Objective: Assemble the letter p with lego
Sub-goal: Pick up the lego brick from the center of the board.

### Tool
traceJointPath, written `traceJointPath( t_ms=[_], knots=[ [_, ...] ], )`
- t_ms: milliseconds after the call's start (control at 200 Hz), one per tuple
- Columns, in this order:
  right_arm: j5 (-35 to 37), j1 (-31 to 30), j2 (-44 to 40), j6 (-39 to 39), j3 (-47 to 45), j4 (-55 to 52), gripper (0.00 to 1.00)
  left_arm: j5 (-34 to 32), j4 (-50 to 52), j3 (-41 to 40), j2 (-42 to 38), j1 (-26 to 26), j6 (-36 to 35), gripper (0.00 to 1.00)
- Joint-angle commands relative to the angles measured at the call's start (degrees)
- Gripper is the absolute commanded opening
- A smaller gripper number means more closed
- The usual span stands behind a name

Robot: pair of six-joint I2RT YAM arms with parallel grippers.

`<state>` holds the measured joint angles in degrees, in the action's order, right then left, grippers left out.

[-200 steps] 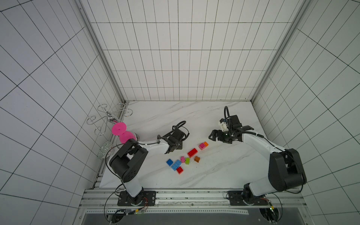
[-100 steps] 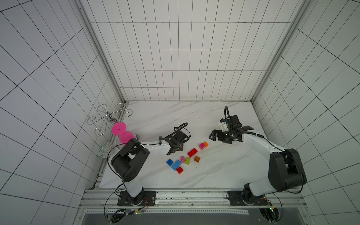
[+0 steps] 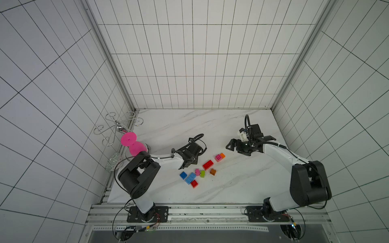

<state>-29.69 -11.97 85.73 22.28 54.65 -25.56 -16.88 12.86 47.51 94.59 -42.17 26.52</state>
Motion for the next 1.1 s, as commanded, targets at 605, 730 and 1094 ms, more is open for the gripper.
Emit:
traceJointPath(
  t_ms=[605,730,1094],
  knots=[
    [-22.69,-8.39,-2.17,1.13,10.65,-8.63,0.69,20.59,-23.62,-10.91,-26.29,-8.96,-20.73,0.22],
    [-22.52,-11.49,-0.56,-0.28,13.04,-10.59,0.64,20.43,-23.68,-10.72,-25.54,-9.46,-21.18,0.22],
    [-22.29,-16.06,3.01,-2.75,16.19,-12.57,0.43,19.35,-23.66,-10.06,-23.66,-11.0,-22.02,0.22]
  ],
)
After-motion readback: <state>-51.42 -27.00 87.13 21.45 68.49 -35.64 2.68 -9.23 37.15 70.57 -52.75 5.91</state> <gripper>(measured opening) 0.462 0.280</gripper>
